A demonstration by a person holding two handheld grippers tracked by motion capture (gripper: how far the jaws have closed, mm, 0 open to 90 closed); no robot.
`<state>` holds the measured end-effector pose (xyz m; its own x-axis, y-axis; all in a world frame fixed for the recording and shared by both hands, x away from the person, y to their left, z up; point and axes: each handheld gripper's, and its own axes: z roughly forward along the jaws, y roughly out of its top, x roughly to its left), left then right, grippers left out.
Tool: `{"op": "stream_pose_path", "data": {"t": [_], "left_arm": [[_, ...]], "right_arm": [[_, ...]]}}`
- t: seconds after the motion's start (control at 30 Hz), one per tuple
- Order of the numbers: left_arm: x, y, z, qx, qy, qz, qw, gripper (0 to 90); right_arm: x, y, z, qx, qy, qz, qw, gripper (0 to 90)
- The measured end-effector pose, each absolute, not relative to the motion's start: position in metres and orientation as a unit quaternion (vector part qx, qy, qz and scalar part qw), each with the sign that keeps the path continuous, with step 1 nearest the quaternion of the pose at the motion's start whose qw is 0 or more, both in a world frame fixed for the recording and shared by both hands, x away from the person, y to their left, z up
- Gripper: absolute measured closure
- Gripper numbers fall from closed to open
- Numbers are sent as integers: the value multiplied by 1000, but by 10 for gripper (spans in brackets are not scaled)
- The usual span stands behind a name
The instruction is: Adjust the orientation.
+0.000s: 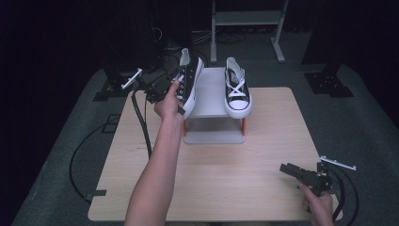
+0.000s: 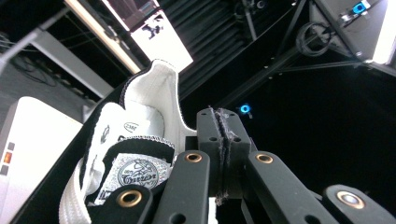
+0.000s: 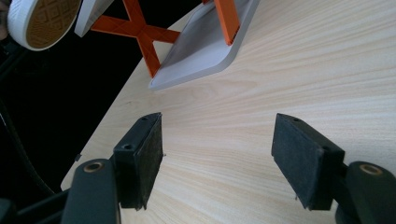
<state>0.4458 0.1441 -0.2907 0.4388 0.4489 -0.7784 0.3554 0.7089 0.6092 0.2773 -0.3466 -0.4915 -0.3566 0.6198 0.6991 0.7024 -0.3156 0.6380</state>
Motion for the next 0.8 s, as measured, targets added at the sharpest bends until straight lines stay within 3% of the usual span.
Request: {"op": "stream_pose_path", "data": {"t": [0.8], "left_arm": [[487, 90, -300, 364, 581, 43, 727, 894]], "right_arm": [[275, -351, -491, -562, -580, -589, 36, 329]]}}
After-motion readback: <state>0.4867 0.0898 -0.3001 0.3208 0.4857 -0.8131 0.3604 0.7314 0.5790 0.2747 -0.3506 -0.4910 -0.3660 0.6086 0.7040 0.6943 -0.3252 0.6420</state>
